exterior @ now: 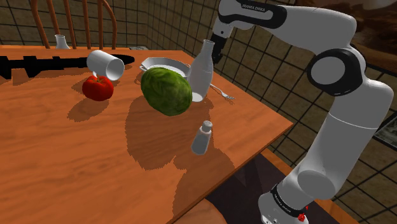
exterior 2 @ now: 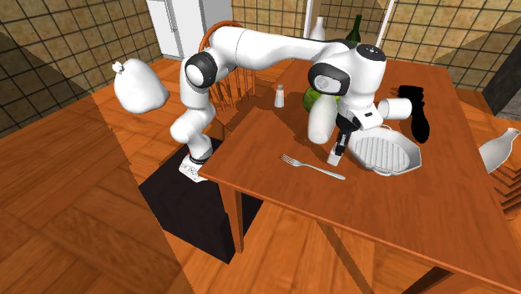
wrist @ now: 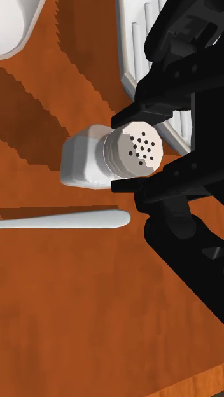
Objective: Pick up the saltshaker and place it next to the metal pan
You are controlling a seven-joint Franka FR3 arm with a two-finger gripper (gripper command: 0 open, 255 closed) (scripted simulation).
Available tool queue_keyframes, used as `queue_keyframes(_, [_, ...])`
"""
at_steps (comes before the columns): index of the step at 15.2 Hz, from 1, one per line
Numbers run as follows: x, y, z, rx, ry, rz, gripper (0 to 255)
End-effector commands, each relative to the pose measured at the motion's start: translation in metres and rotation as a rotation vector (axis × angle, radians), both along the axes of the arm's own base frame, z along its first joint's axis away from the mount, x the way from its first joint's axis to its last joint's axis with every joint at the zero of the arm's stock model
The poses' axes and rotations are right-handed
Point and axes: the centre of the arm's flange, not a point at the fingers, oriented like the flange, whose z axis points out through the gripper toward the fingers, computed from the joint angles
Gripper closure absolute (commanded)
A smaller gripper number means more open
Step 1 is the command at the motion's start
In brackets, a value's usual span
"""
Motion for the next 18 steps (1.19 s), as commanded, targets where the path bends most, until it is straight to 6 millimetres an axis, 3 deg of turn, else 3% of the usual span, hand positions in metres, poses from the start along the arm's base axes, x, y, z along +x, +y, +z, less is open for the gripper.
queue_keyframes(1, [0.000, 0.000, 0.000, 0.000, 0.000, 0.000, 255])
queue_keyframes(2, [0.000, 0.000, 0.000, 0.000, 0.000, 0.000, 255])
queue_keyframes(3, [0.000, 0.000, 0.000, 0.000, 0.000, 0.000, 0])
queue_keyframes(8, [0.000, 0.000, 0.000, 0.000, 0.000, 0.000, 0])
queue_keyframes(12, [0.000, -0.006, 0.050, 0.000, 0.000, 0.000, 0])
queue_keyframes(18, [0.000, -0.006, 0.050, 0.000, 0.000, 0.000, 0])
